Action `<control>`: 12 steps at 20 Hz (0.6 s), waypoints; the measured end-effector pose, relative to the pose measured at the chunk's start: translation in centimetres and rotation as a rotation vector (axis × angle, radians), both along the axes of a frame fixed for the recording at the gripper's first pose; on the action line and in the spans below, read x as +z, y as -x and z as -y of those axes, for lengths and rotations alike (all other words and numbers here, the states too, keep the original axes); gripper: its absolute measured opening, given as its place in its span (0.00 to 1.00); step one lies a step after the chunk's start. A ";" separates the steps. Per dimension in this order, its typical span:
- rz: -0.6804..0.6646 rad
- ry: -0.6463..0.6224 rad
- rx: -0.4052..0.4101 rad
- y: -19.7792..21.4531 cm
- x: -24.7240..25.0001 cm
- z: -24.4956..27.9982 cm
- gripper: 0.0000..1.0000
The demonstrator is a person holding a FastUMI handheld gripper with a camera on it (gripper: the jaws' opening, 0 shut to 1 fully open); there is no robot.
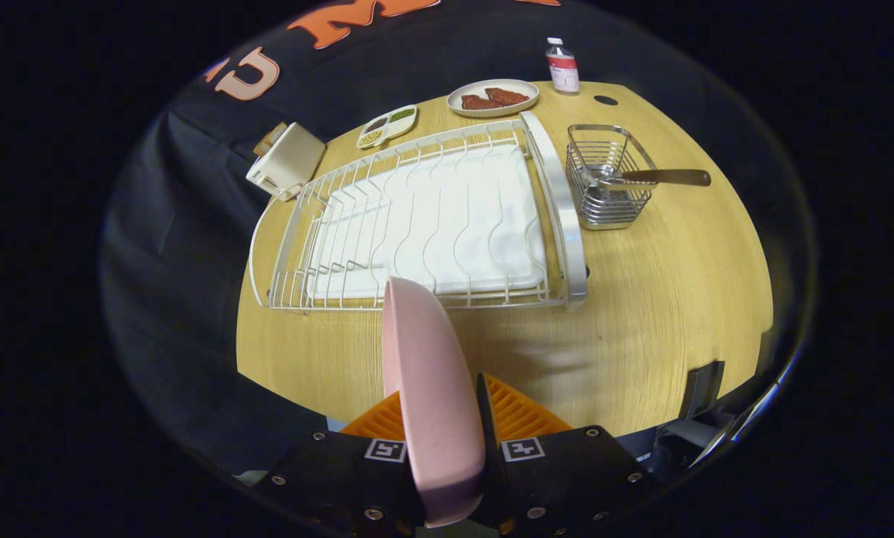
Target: Take the plate from the dish rack, then take the spoon from the basket and place it into the plate.
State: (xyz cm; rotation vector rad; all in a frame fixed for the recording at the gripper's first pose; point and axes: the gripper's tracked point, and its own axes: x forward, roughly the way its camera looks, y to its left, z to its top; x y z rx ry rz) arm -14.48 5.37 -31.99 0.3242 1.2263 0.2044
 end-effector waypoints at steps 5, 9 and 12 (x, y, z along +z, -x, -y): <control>-0.017 0.003 0.020 0.9 -3.1 0.3 0.31; -0.019 -0.069 0.013 0.7 -4.1 -0.3 0.31; -0.073 -0.137 -0.022 1.2 -5.4 -0.6 0.33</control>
